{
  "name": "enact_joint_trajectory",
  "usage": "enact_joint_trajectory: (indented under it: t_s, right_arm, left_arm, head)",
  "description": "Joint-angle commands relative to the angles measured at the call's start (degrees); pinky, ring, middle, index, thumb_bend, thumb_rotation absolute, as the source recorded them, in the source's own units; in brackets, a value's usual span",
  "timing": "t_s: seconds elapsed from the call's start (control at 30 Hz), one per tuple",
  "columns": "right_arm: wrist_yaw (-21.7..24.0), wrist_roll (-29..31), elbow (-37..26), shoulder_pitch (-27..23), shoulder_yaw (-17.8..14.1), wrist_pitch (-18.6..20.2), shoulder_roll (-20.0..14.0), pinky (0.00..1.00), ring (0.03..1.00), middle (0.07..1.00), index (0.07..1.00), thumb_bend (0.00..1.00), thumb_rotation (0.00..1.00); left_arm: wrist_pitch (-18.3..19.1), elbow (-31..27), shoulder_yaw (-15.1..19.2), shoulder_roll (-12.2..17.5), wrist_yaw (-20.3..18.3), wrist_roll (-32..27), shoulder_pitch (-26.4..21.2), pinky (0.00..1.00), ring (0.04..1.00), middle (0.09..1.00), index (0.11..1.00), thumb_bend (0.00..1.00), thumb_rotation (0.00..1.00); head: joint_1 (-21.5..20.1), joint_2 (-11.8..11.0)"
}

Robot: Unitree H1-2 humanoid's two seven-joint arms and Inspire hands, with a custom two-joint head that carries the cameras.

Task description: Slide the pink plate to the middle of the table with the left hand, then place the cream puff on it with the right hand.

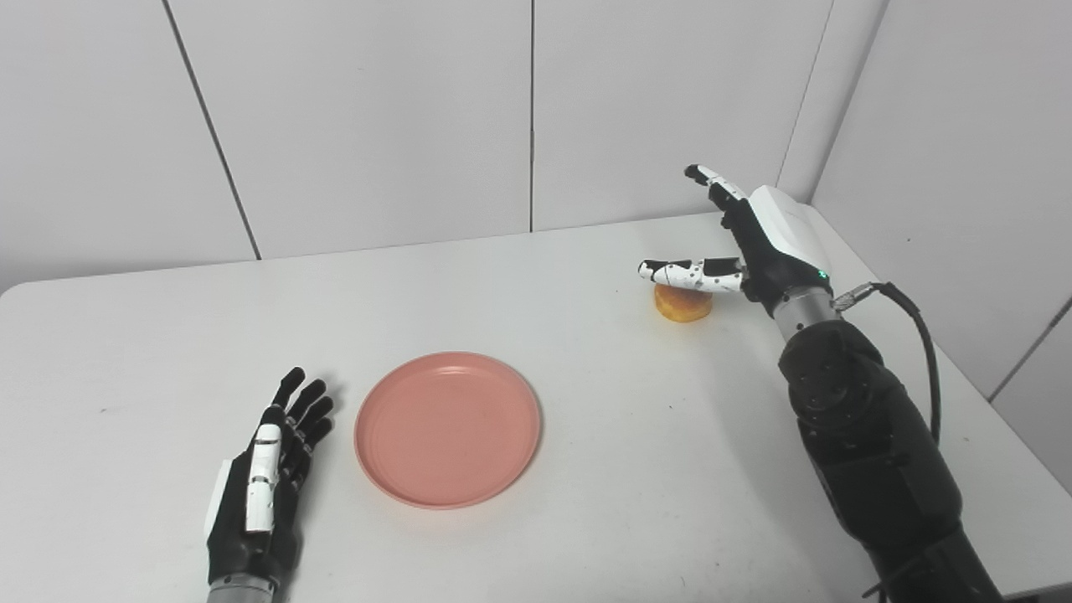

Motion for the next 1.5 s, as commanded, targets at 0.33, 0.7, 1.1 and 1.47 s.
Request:
enact_joint_trajectory:
  t_s: [0.33, 0.7, 1.1, 1.47]
  right_arm:
    - [0.4, -2.1, 6.1, -5.5, 1.6, 1.5, -2.7, 0.72, 0.862, 0.922, 0.904, 0.79, 0.39]
    - [0.3, -0.2, 11.4, -6.5, 2.3, 0.6, -2.7, 0.75, 0.879, 0.921, 0.899, 0.82, 0.39]
    - [-0.8, 0.2, 17.4, -8.6, 4.4, 0.5, -2.7, 0.74, 0.869, 0.916, 0.893, 0.83, 0.4]
    - [-2.6, -0.8, 23.8, -11.0, 6.6, 0.7, -2.7, 0.75, 0.863, 0.904, 0.891, 0.86, 0.44]
  left_arm:
    - [0.2, 1.8, 0.1, 0.3, -0.4, -0.6, 3.4, 0.91, 0.894, 0.9, 0.893, 0.41, 1.0]
    - [0.1, 1.4, -0.1, 0.3, 0.0, 0.2, 3.3, 0.9, 0.889, 0.896, 0.892, 0.42, 1.0]
    - [-0.2, 1.6, 0.0, 0.4, -0.1, 0.3, 3.2, 0.91, 0.894, 0.898, 0.892, 0.42, 1.0]
    - [0.6, 1.2, 0.1, 0.6, -0.5, -0.5, 3.3, 0.92, 0.897, 0.9, 0.894, 0.43, 1.0]
  head:
    - [-0.1, 0.6]
    - [-0.5, 1.5]
    - [-0.6, 2.3]
    - [-0.5, 2.7]
